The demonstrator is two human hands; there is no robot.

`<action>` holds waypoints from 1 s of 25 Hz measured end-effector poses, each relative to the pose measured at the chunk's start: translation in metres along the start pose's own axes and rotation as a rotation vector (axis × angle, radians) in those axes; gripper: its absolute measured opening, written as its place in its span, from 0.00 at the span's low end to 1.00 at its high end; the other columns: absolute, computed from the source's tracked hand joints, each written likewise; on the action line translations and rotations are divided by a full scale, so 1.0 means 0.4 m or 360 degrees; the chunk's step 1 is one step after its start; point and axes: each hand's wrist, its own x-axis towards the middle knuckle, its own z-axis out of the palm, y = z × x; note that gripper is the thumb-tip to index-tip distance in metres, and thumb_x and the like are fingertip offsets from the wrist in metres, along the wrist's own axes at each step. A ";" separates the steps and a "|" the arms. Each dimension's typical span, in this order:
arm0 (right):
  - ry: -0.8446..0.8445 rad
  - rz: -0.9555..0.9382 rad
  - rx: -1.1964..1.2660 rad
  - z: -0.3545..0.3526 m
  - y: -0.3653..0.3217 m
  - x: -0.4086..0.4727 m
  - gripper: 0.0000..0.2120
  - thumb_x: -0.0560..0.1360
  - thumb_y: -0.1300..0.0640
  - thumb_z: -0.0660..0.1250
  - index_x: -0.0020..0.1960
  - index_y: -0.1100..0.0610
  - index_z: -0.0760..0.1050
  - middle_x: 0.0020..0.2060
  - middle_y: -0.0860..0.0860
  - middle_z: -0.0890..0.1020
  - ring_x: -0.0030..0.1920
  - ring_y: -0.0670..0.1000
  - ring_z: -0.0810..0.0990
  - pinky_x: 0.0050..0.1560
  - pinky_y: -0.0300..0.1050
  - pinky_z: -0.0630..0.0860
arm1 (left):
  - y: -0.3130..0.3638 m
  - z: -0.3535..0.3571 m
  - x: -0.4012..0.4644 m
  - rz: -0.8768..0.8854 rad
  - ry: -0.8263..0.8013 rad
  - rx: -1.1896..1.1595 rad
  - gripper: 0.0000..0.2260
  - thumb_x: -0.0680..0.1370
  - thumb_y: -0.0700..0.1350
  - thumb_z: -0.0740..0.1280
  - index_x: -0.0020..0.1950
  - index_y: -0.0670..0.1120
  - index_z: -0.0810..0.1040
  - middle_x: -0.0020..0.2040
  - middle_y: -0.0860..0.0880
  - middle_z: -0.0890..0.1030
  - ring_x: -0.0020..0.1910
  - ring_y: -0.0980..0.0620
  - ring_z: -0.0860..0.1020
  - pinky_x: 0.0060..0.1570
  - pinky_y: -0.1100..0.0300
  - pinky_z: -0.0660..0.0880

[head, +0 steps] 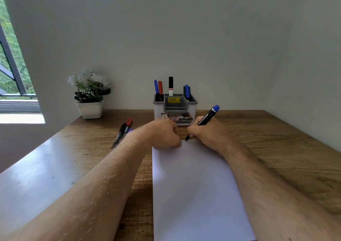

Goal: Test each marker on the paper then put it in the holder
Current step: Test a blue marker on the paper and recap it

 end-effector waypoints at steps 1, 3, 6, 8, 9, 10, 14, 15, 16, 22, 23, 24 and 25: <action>-0.0004 -0.0014 -0.0007 0.002 0.002 0.002 0.10 0.60 0.49 0.69 0.34 0.55 0.76 0.30 0.53 0.79 0.33 0.50 0.75 0.37 0.49 0.72 | -0.001 0.001 0.001 -0.0008 -0.0012 -0.0007 0.10 0.75 0.49 0.71 0.55 0.50 0.79 0.50 0.50 0.80 0.46 0.53 0.76 0.44 0.60 0.73; -0.0006 -0.0021 -0.0010 0.004 0.006 0.008 0.10 0.60 0.49 0.69 0.34 0.55 0.76 0.30 0.53 0.78 0.34 0.51 0.75 0.38 0.50 0.73 | -0.002 0.001 0.002 -0.0019 -0.0036 -0.0023 0.11 0.75 0.49 0.71 0.56 0.50 0.78 0.51 0.49 0.80 0.48 0.52 0.77 0.45 0.59 0.73; -0.0019 -0.0017 -0.0022 0.006 0.010 0.013 0.07 0.64 0.52 0.70 0.33 0.55 0.75 0.30 0.52 0.78 0.33 0.50 0.75 0.37 0.49 0.72 | -0.003 0.001 0.003 -0.0026 -0.0059 -0.0031 0.11 0.76 0.49 0.71 0.56 0.49 0.78 0.51 0.49 0.80 0.49 0.51 0.77 0.46 0.59 0.73; -0.0030 -0.0006 -0.0005 0.004 0.012 0.014 0.07 0.65 0.54 0.70 0.33 0.55 0.75 0.28 0.51 0.77 0.33 0.50 0.74 0.36 0.47 0.71 | -0.003 0.001 0.002 -0.0029 -0.0068 -0.0020 0.11 0.76 0.49 0.70 0.57 0.49 0.77 0.51 0.49 0.79 0.49 0.51 0.76 0.45 0.59 0.73; -0.0034 -0.0005 0.0000 0.003 0.013 0.014 0.07 0.66 0.55 0.70 0.33 0.55 0.74 0.28 0.51 0.76 0.33 0.50 0.74 0.36 0.47 0.71 | -0.002 0.001 0.001 -0.0034 -0.0071 -0.0019 0.11 0.76 0.49 0.70 0.57 0.49 0.77 0.52 0.49 0.79 0.49 0.51 0.76 0.45 0.59 0.72; -0.0037 -0.0009 -0.0003 0.003 0.014 0.015 0.07 0.66 0.55 0.71 0.33 0.55 0.75 0.28 0.51 0.77 0.33 0.50 0.74 0.36 0.47 0.71 | -0.002 0.000 0.001 -0.0039 -0.0074 -0.0021 0.12 0.76 0.49 0.70 0.57 0.49 0.77 0.52 0.49 0.79 0.49 0.51 0.76 0.45 0.59 0.72; -0.0010 -0.0034 -0.0011 0.005 0.014 0.013 0.08 0.69 0.55 0.71 0.34 0.56 0.74 0.30 0.53 0.77 0.34 0.51 0.75 0.38 0.49 0.73 | -0.001 -0.001 0.001 -0.0044 -0.0075 -0.0032 0.11 0.76 0.49 0.70 0.58 0.49 0.77 0.52 0.49 0.79 0.49 0.52 0.76 0.43 0.60 0.72; 0.0015 -0.0033 -0.0004 0.005 0.013 0.013 0.09 0.69 0.56 0.71 0.33 0.55 0.74 0.30 0.53 0.77 0.34 0.51 0.75 0.38 0.48 0.72 | -0.001 0.000 0.001 -0.0043 -0.0076 -0.0035 0.11 0.76 0.49 0.70 0.58 0.50 0.77 0.51 0.50 0.78 0.48 0.52 0.76 0.42 0.61 0.71; 0.0034 -0.0033 -0.0002 0.005 0.013 0.013 0.10 0.69 0.56 0.71 0.32 0.55 0.73 0.29 0.52 0.77 0.34 0.51 0.74 0.38 0.47 0.72 | -0.002 0.000 0.001 -0.0043 -0.0077 -0.0036 0.12 0.76 0.49 0.70 0.58 0.50 0.77 0.50 0.50 0.78 0.48 0.52 0.76 0.41 0.61 0.71; -0.0010 -0.0045 -0.0056 0.004 0.003 0.007 0.09 0.69 0.56 0.71 0.33 0.56 0.74 0.30 0.53 0.78 0.34 0.51 0.75 0.38 0.48 0.73 | 0.001 -0.001 -0.001 -0.0064 -0.0071 -0.0015 0.12 0.76 0.50 0.70 0.57 0.50 0.77 0.52 0.49 0.79 0.51 0.50 0.77 0.47 0.58 0.74; 0.0003 -0.0050 -0.0053 0.004 0.003 0.006 0.09 0.69 0.56 0.71 0.33 0.56 0.73 0.30 0.53 0.78 0.34 0.51 0.75 0.38 0.48 0.73 | 0.002 -0.001 -0.001 -0.0062 -0.0071 -0.0011 0.12 0.76 0.50 0.70 0.57 0.50 0.77 0.52 0.49 0.78 0.51 0.50 0.77 0.46 0.58 0.73; 0.0019 -0.0056 -0.0054 0.003 0.001 0.005 0.10 0.70 0.56 0.71 0.32 0.55 0.73 0.30 0.53 0.77 0.35 0.51 0.75 0.38 0.48 0.73 | 0.002 -0.001 -0.002 -0.0060 -0.0071 -0.0009 0.12 0.76 0.50 0.70 0.57 0.50 0.77 0.51 0.50 0.78 0.51 0.50 0.76 0.46 0.58 0.72; 0.0024 -0.0058 -0.0061 0.003 -0.001 0.003 0.10 0.70 0.57 0.71 0.32 0.55 0.72 0.30 0.52 0.76 0.35 0.50 0.75 0.38 0.48 0.73 | 0.003 -0.001 -0.002 -0.0058 -0.0072 -0.0013 0.11 0.76 0.50 0.70 0.57 0.50 0.76 0.50 0.50 0.78 0.51 0.50 0.76 0.46 0.58 0.72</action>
